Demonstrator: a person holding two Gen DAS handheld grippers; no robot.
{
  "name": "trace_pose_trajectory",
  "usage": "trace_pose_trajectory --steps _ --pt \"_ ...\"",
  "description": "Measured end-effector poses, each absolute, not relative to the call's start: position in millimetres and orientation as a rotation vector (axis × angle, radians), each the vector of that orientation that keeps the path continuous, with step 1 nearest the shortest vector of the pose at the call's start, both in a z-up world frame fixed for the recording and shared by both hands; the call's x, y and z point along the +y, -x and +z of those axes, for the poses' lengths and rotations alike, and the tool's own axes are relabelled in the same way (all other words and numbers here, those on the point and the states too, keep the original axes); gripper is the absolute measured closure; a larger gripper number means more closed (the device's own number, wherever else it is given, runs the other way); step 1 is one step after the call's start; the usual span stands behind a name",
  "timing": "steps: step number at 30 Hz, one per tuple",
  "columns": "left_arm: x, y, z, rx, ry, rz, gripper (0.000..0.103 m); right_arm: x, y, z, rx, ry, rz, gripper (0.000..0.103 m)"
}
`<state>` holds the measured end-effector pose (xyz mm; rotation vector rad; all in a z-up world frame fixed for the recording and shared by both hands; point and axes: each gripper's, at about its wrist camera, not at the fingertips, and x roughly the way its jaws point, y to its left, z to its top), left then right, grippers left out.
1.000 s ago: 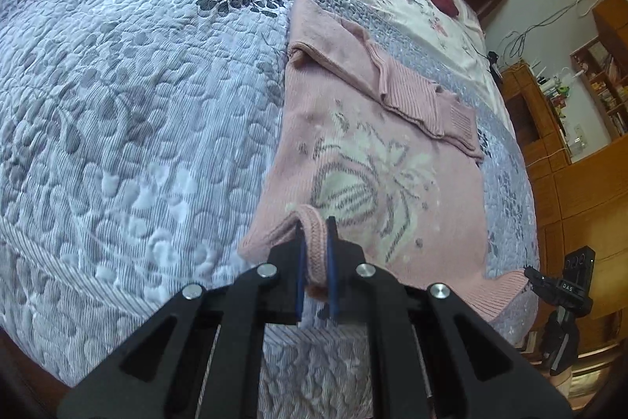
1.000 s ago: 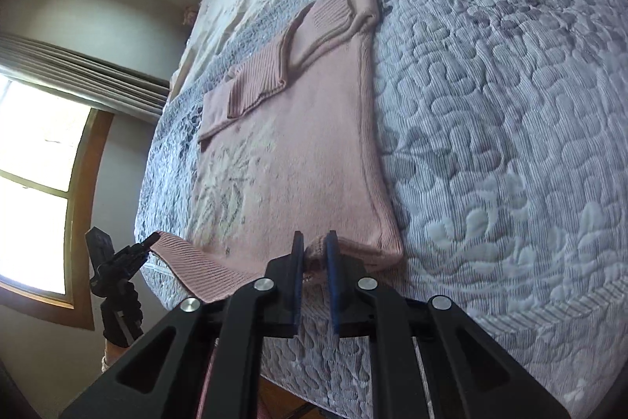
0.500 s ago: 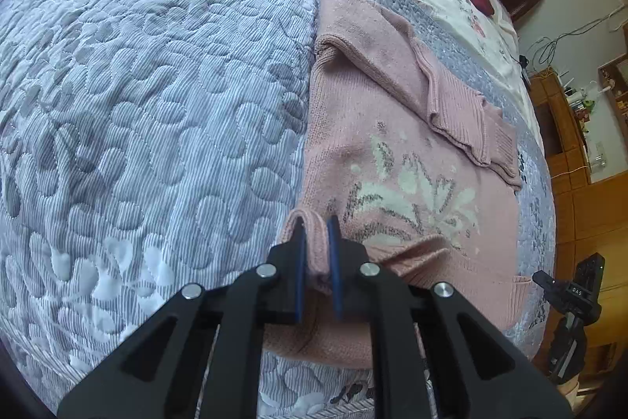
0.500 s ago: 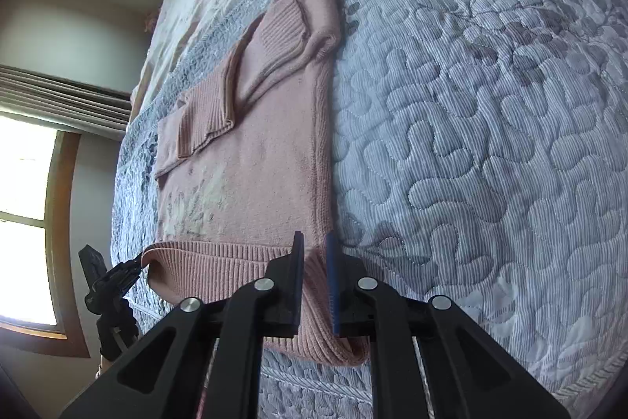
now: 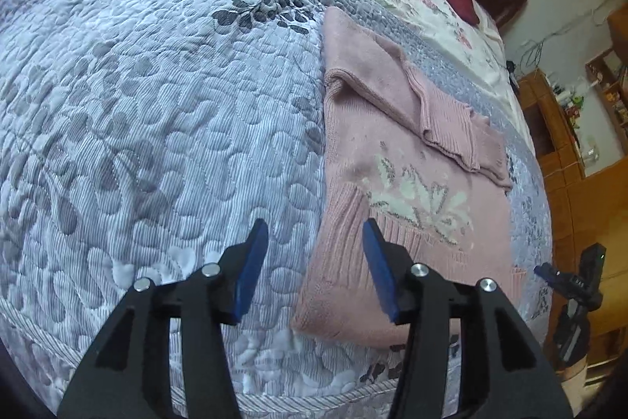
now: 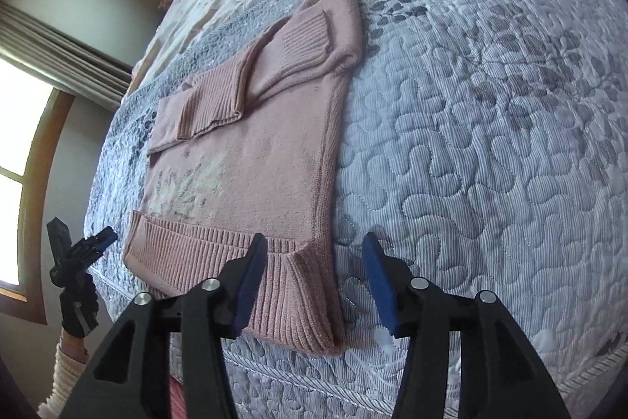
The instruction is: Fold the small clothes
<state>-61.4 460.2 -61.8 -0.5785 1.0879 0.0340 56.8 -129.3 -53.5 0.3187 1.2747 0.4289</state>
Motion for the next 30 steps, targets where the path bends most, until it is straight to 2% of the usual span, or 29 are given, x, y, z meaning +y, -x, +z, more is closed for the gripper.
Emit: trace_pose_trajectory --steps 3,7,13,15,17,18,19,20,21,24,30 --pt "447 53 -68 1.118 0.496 0.011 0.051 -109 -58 -61 1.305 -0.249 0.442 0.043" --pt "425 42 -76 1.143 0.379 -0.018 0.048 -90 -54 -75 1.344 -0.187 0.468 0.043" --pt "402 33 -87 1.168 0.227 -0.018 0.049 -74 -42 -95 1.382 -0.122 0.465 0.044" --pt "397 33 -89 1.164 0.191 -0.011 0.053 -71 -38 -97 1.377 -0.107 0.464 0.047" --pt "393 33 -90 1.166 0.188 -0.016 0.071 -68 -34 -95 1.359 -0.077 0.455 0.063" --pt "391 33 -90 1.171 0.194 -0.025 0.073 -67 -32 -94 1.351 -0.057 0.445 0.068" --pt "389 34 -90 1.171 0.188 -0.023 0.079 -67 -31 -92 1.341 -0.040 0.439 0.078" --pt "387 36 -89 1.169 0.179 -0.022 0.089 -68 -29 -89 1.330 -0.033 0.437 0.085" --pt "385 38 -87 1.164 0.178 -0.029 0.093 -69 -28 -86 1.319 -0.044 0.443 0.086" --pt "383 50 -76 1.121 0.184 -0.028 0.094 -79 -21 -73 1.286 -0.091 0.460 0.092" --pt "381 94 -57 1.036 0.214 -0.056 0.094 -84 12 -57 1.232 -0.100 0.499 0.092"
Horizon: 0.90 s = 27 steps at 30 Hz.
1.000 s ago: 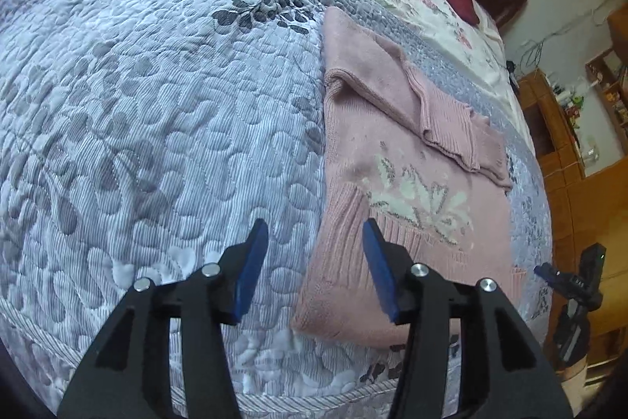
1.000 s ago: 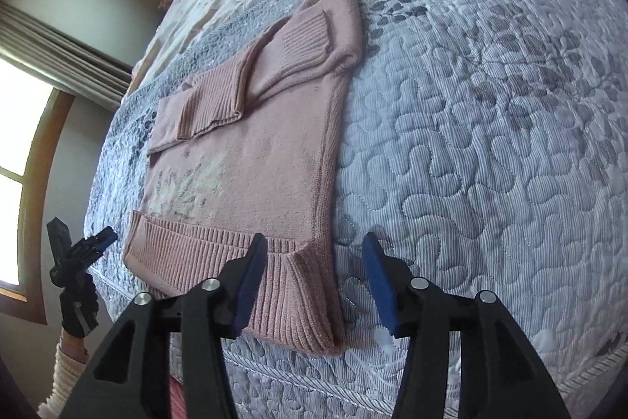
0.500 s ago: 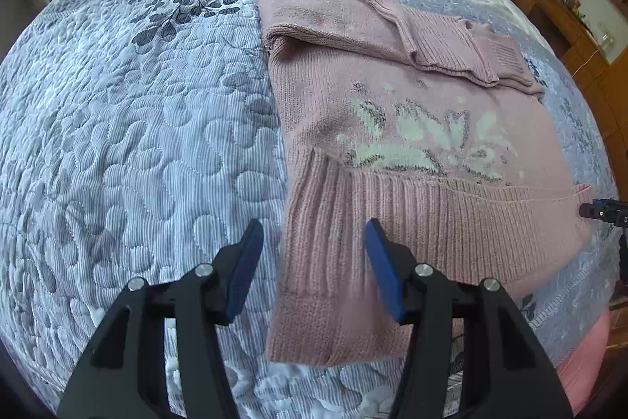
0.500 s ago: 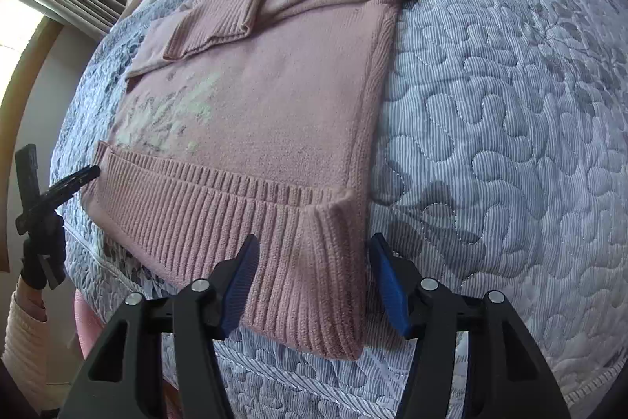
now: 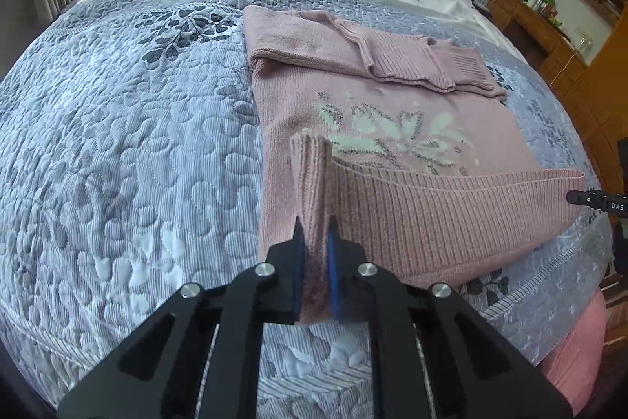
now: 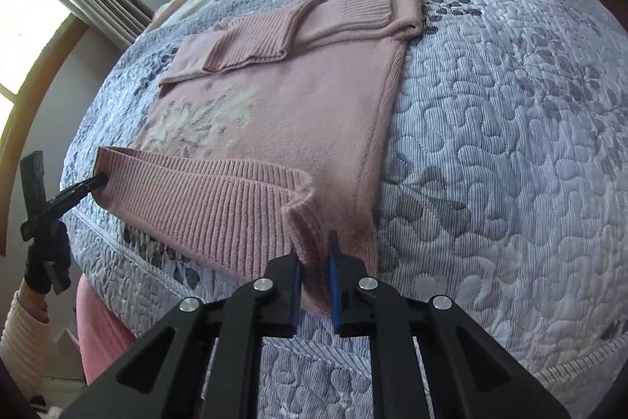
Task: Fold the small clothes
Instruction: 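Lift the hem with both tools and fold it up over the collar fold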
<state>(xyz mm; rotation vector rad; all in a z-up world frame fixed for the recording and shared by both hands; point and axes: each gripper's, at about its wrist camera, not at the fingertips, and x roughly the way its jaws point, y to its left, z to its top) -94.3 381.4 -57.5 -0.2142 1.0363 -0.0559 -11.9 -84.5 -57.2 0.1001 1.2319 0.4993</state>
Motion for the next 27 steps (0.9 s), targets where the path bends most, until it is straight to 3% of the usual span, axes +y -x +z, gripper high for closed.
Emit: trace_pose_trajectory --steps 7,11,20,27 --pt "392 129 -68 1.014 0.288 -0.033 0.094 -90 34 -65 1.237 -0.159 0.491 0.092" --pt "389 123 -41 0.931 0.266 -0.032 0.095 -94 25 -43 1.195 -0.191 0.513 0.092" --pt "385 52 33 0.790 0.238 -0.053 0.095 -79 -34 33 1.065 -0.180 0.557 0.092" --pt "398 -24 55 0.730 0.248 -0.011 0.095 -79 -113 59 1.019 -0.218 0.502 0.093"
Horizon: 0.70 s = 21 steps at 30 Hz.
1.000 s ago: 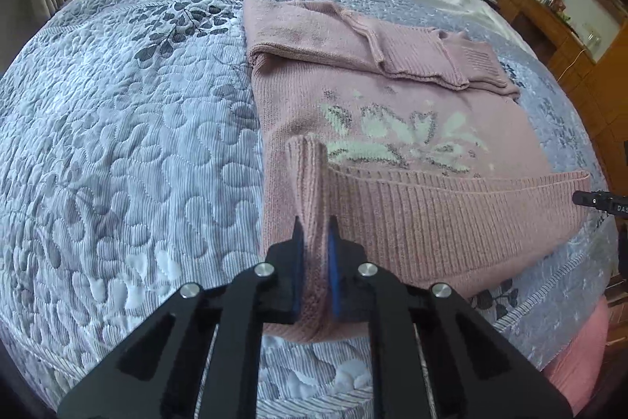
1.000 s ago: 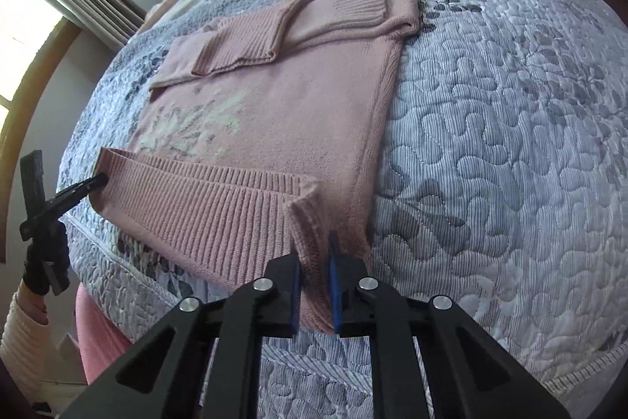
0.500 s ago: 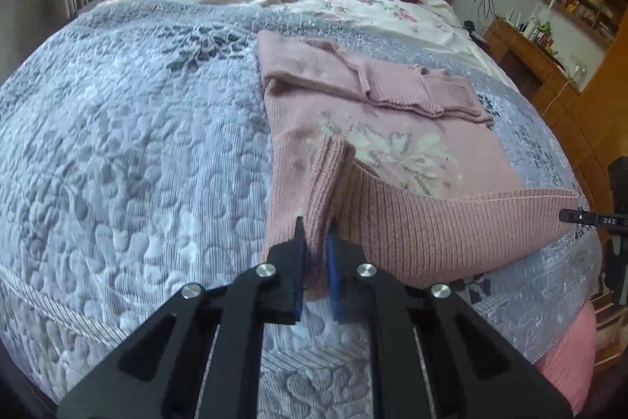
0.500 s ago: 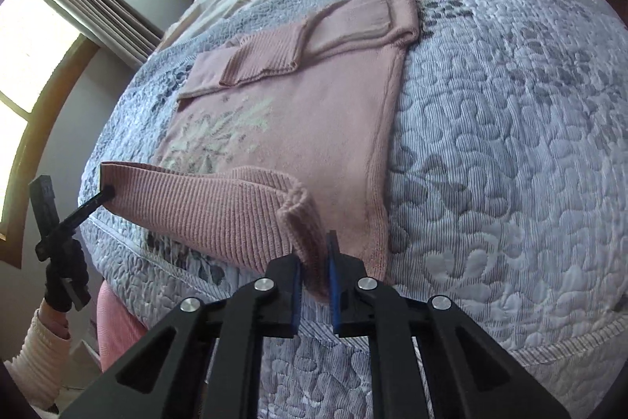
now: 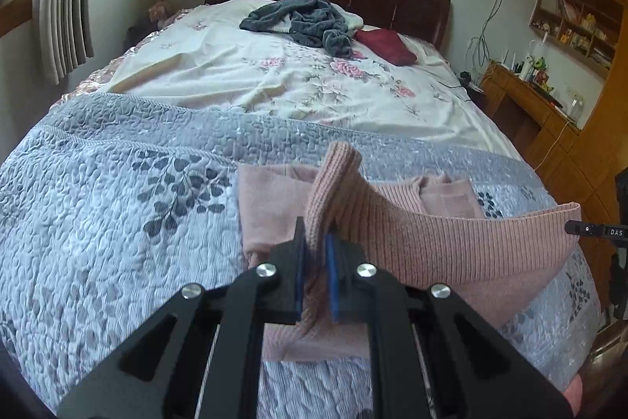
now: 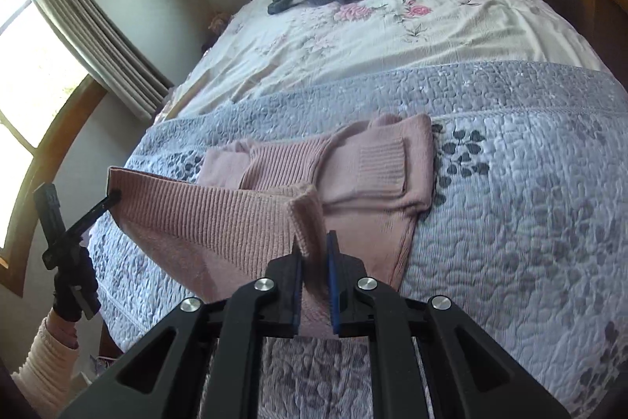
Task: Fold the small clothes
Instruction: 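Lift the hem with both tools and fold it up over the collar fold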
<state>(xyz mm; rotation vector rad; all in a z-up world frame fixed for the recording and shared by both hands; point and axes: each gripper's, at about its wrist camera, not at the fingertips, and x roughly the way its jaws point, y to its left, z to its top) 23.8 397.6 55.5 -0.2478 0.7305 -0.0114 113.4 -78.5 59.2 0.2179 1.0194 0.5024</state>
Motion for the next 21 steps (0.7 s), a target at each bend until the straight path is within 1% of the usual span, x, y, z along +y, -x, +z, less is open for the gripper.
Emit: trace_pose_trajectory --steps 8,14,21 --pt "410 -122 41 0.742 0.260 0.042 0.095 -68 -220 45 1.049 -0.249 0.420 0.093" --pt "416 -183 -3 0.823 0.257 0.085 0.095 -50 -280 7 1.103 -0.230 0.375 0.093" --pt "420 -215 -57 0.907 0.232 0.130 0.095 -42 -313 -42 1.166 -0.201 0.327 0.093"
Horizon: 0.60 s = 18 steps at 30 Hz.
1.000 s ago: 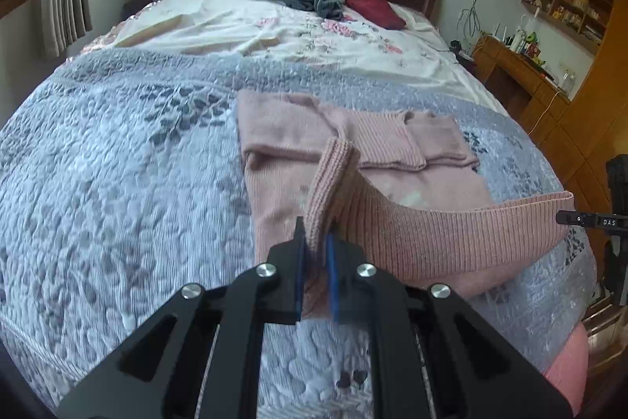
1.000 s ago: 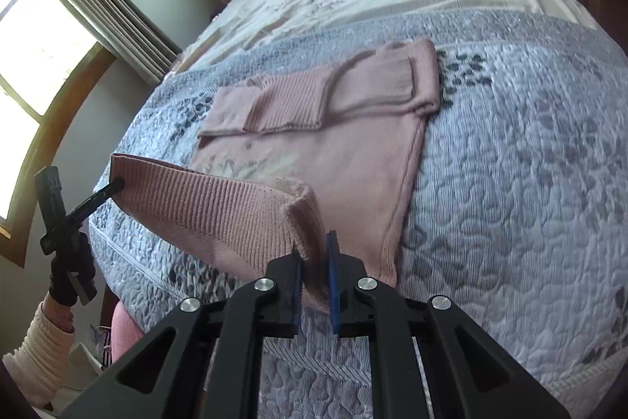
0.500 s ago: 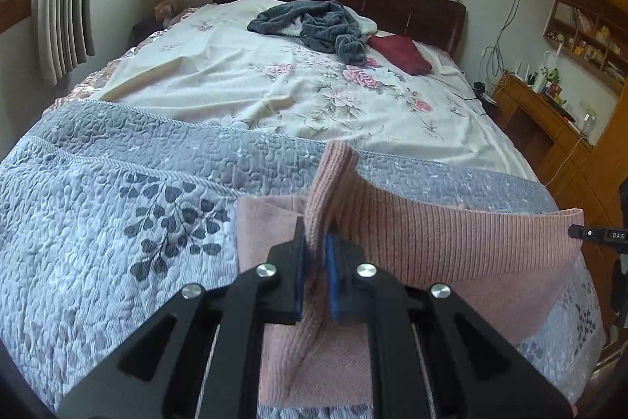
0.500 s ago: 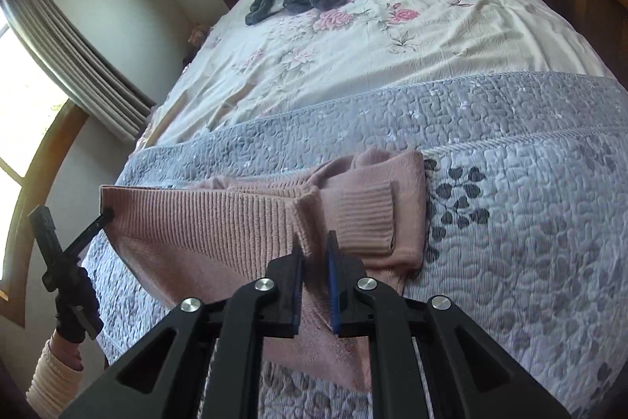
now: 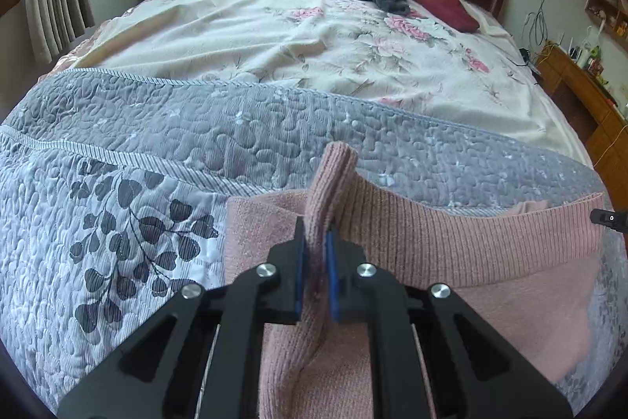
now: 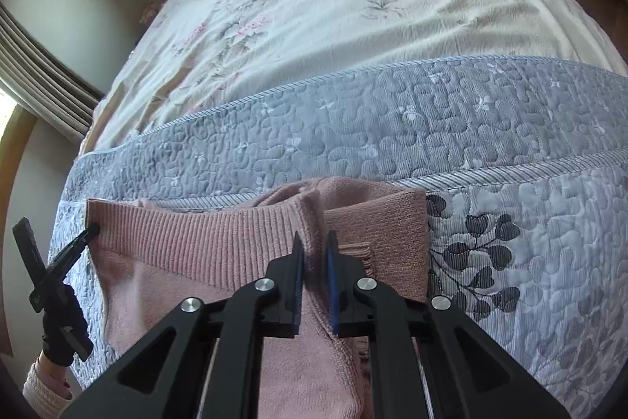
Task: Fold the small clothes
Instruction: 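Lift the hem with both tools and fold it up over the collar fold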
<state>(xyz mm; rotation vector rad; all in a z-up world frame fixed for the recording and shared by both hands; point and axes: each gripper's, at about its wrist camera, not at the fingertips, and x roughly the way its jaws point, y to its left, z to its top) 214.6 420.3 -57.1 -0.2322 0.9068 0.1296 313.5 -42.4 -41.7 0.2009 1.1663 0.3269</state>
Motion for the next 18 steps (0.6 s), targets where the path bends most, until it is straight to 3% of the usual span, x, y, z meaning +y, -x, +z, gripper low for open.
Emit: trace_pose_trajectory --steps 10,14,18 --pt "433 -225 -95 0.994 0.238 0.172 0.089 -51 -328 -85 1.217 -0.217 0.279 0.092" --pt "440 -222 -98 1.015 0.274 0.193 0.072 -54 -321 -83 1.217 -0.185 0.264 0.081" --pt "453 -205 -84 0.998 0.330 0.211 0.066 -66 -297 -65 1.195 -0.198 0.296 0.074"
